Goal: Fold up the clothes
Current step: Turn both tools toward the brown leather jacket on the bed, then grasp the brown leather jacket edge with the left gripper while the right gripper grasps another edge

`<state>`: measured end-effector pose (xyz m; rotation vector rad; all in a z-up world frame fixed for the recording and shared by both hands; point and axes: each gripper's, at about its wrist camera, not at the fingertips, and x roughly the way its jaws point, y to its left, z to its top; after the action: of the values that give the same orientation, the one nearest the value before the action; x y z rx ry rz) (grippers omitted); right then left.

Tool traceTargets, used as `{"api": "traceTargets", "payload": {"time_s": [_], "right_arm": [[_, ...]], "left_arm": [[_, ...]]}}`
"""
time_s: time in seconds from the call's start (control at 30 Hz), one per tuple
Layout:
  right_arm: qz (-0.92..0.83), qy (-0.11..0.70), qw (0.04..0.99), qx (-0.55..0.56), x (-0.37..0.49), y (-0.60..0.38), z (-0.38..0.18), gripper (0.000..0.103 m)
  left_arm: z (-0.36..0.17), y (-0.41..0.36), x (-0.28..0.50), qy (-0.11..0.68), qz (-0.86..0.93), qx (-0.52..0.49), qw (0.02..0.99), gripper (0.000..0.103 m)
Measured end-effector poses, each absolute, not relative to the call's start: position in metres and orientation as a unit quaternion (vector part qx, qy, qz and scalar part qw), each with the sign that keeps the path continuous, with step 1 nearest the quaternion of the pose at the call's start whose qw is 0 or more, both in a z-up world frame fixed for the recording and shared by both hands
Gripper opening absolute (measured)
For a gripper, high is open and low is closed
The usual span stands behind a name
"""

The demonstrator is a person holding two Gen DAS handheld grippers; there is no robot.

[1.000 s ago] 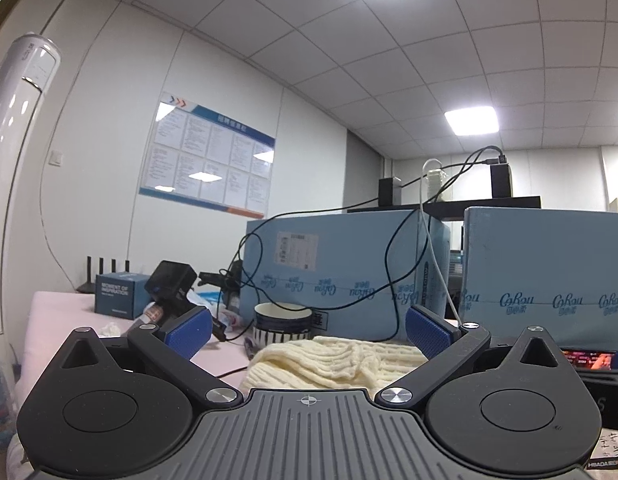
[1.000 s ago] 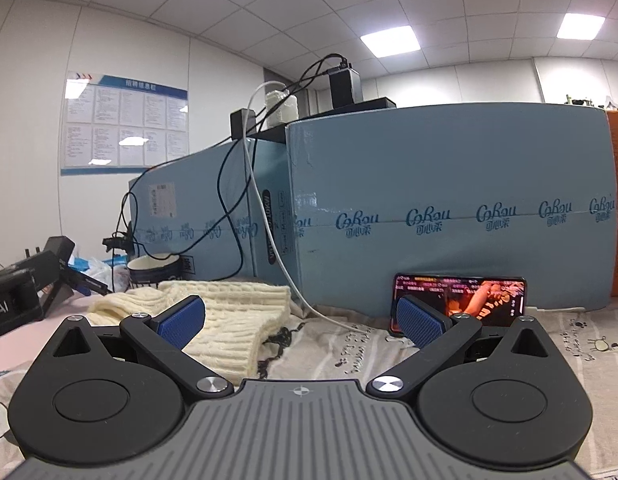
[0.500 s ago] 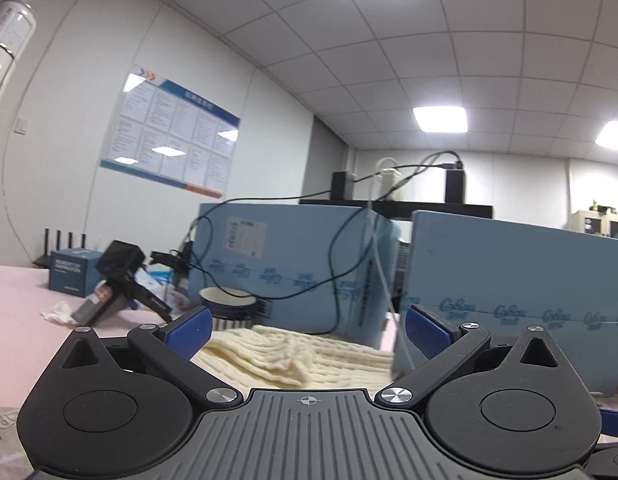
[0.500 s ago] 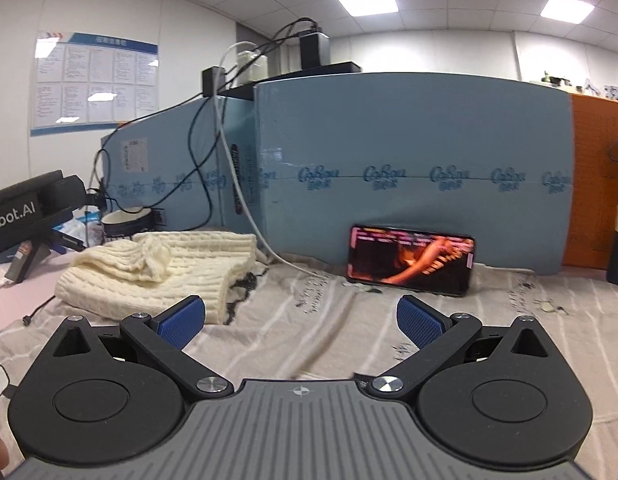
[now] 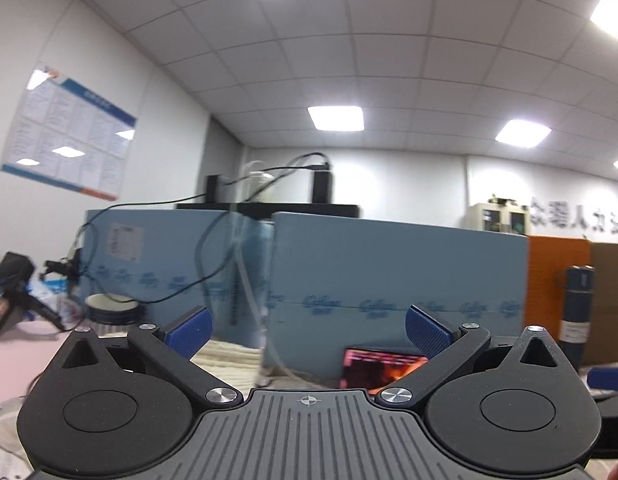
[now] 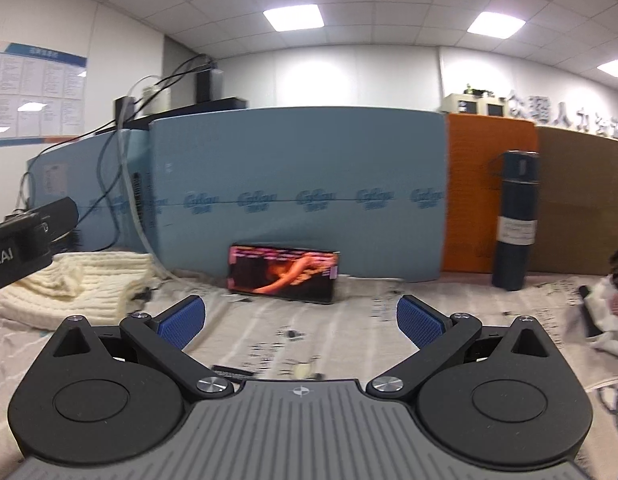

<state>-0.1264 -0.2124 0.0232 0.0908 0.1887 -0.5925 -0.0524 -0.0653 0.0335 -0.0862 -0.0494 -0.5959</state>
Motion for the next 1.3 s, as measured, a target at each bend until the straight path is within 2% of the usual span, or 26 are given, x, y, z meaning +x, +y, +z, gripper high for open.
{"api": "traceTargets", "payload": {"time_s": [0.6, 1.07, 1.2, 1.3], "right_arm": [[-0.442, 0.084, 0.891, 0.061, -0.263, -0.331, 0.021, 0.103], [-0.511, 0.073, 0.853, 0.071, -0.32, -0.393, 0.024, 0.103], [-0.533, 0.072, 0.839, 0.08, -0.336, -0.419, 0.028, 0.103], [-0.542, 0.073, 0.832, 0.097, -0.349, -0.439, 0.029, 0.103]], "left_arm": [[0.047, -0.203, -0.108, 0.026, -0.5, -0.014, 0.865, 0.103], [0.05, -0.299, -0.144, 0.073, -0.594, -0.006, 0.801, 0.103], [0.054, -0.334, -0.145, 0.108, -0.626, -0.012, 0.772, 0.103], [0.051, -0.359, -0.139, 0.166, -0.656, -0.033, 0.736, 0.103]]}}
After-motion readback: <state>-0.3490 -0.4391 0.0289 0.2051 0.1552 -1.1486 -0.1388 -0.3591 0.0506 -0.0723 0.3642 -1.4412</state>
